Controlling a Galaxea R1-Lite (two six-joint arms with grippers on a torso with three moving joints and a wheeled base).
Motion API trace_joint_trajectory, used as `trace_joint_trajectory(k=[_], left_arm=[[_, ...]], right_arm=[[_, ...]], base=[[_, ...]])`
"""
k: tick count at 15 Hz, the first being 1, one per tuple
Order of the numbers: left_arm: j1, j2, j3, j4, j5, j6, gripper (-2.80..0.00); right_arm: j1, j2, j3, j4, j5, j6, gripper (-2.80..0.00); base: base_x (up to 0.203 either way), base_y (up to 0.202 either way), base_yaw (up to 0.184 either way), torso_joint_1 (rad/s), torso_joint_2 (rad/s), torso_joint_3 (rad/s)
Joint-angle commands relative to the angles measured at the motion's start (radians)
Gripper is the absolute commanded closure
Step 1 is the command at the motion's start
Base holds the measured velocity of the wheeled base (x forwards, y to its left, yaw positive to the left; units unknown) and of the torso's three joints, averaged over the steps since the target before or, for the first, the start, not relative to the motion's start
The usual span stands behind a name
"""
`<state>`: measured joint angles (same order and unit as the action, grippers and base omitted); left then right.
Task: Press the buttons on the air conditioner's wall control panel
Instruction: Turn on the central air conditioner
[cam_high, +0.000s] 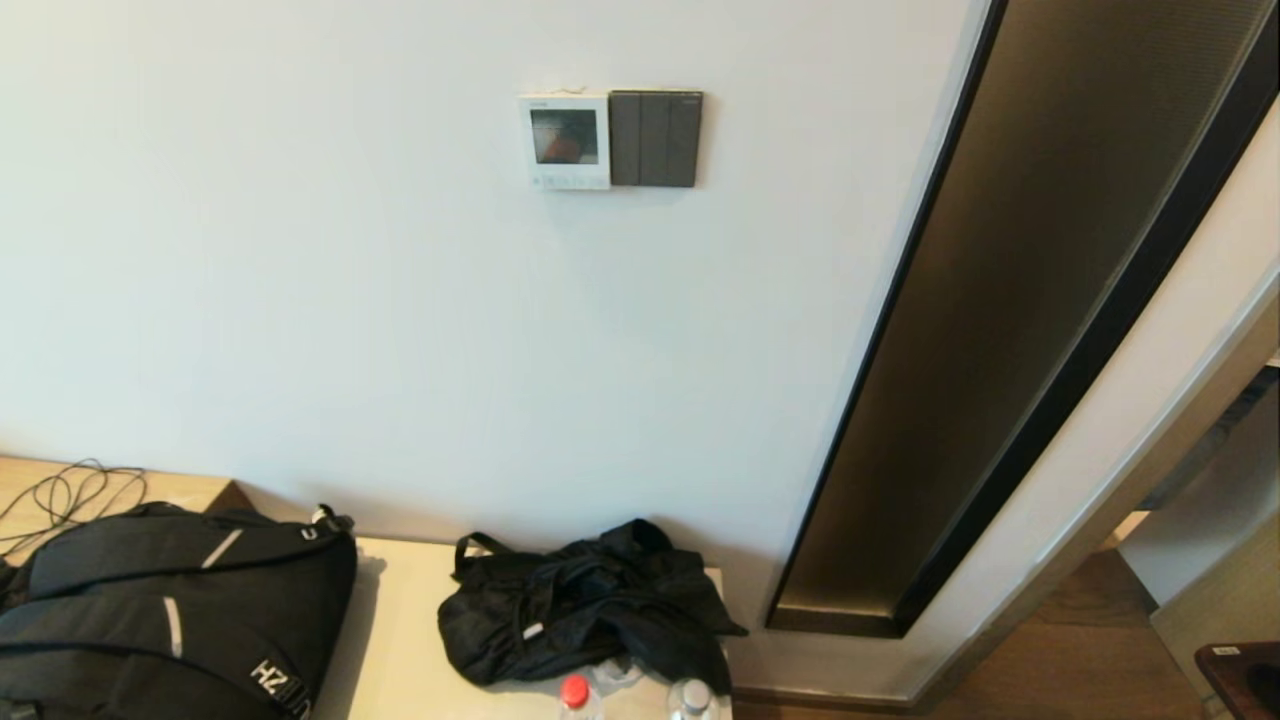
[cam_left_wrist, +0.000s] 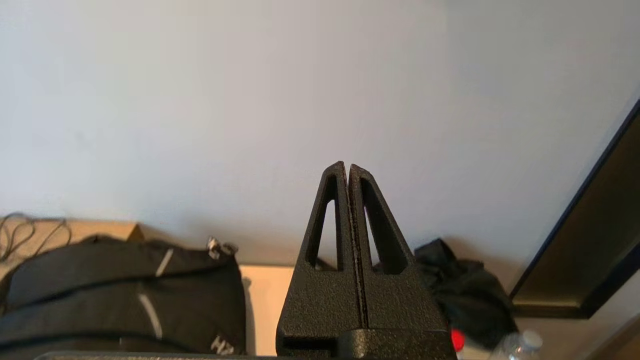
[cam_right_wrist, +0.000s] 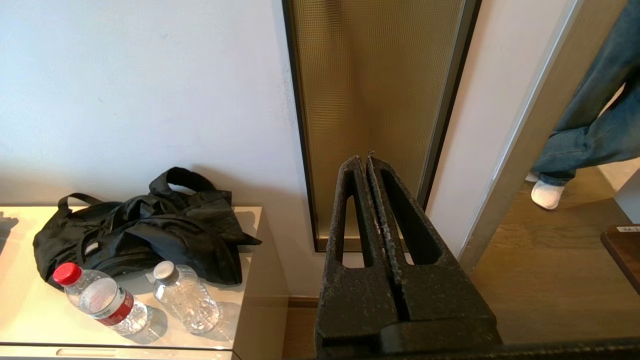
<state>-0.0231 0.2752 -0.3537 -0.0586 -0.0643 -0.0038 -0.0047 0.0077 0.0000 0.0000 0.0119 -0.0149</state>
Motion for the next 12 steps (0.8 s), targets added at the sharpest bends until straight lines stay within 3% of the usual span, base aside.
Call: trace_joint_trajectory(k=[1,8,12], left_arm=[[-0.010,0.266,-0.090,-0.089,-0.011,-0.002,0.00],[-0.037,0.881,-0.446,-0.348,-0.127,-0.074,0.00],[-0.173,1.136,-0.668,-0.391,-0.158,-0.121,0.00]], right_arm=[[0.000,0.002,0.000,0.000,0.000,0.000,0.00],[0.000,0.002,0.000,0.000,0.000,0.000,0.00],[0.000,0.002,0.000,-0.001,0.000,0.000,0.00]], base=[[0.000,0.000,0.000,0.000,0.00,0.000],[0.000,0.000,0.000,0.000,0.00,0.000],[0.000,0.000,0.000,0.000,0.00,0.000]])
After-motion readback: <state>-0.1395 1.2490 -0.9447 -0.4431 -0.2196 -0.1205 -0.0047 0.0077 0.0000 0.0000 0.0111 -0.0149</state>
